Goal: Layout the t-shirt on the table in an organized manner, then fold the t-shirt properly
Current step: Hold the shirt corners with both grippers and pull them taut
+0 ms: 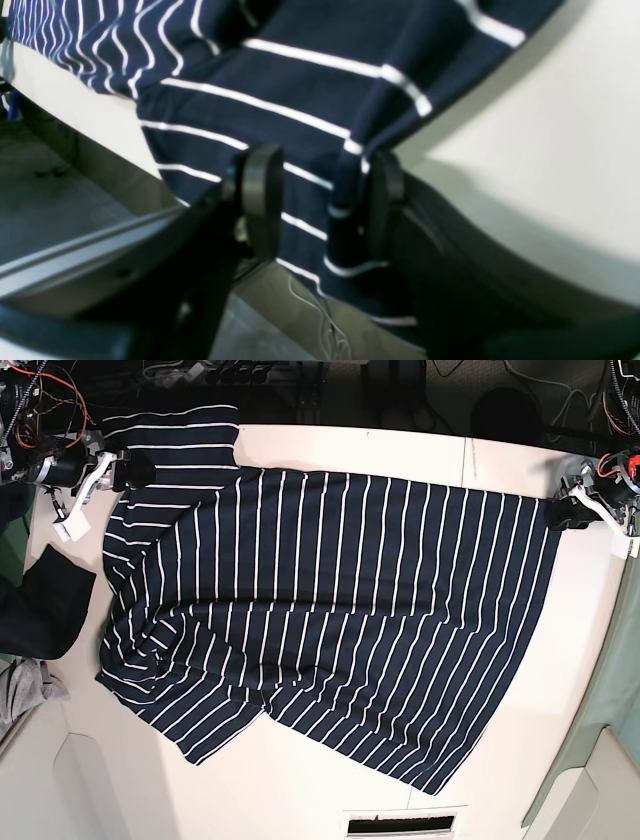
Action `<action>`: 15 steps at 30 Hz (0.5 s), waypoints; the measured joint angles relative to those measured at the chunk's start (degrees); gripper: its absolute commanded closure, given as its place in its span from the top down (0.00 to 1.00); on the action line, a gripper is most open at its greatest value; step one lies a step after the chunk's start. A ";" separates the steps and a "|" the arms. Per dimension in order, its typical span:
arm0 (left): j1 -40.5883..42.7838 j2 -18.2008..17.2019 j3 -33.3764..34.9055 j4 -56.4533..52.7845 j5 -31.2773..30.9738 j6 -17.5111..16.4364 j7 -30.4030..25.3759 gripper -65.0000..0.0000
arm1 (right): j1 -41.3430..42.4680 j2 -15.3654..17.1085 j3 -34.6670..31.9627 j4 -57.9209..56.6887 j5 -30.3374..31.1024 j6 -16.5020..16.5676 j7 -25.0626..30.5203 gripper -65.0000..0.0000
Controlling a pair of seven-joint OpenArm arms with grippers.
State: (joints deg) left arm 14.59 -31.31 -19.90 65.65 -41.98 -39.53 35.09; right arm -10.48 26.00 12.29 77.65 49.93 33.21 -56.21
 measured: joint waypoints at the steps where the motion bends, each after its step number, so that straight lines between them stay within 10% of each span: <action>1: 0.00 -0.11 0.44 0.00 -0.02 0.00 -0.02 0.50 | 0.00 -0.15 0.00 0.00 0.02 0.02 0.00 0.38; 7: -0.17 -0.13 4.61 0.09 -0.63 -0.20 -0.79 0.17 | -1.22 -0.48 -0.07 -0.02 -0.50 -0.07 1.46 0.00; 9: -0.17 -0.13 6.05 0.09 -0.92 -0.37 -1.11 0.00 | -2.03 -0.48 -0.07 -0.02 -0.17 0.00 2.45 0.00; 15: 0.07 -1.16 6.82 0.90 -1.86 -0.61 -0.70 0.00 | -3.54 -0.66 1.97 0.37 -0.28 0.02 2.40 0.00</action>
State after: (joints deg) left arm 14.66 -32.47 -13.08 66.54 -43.83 -40.14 34.39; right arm -14.02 25.34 14.26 78.02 49.65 33.23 -53.80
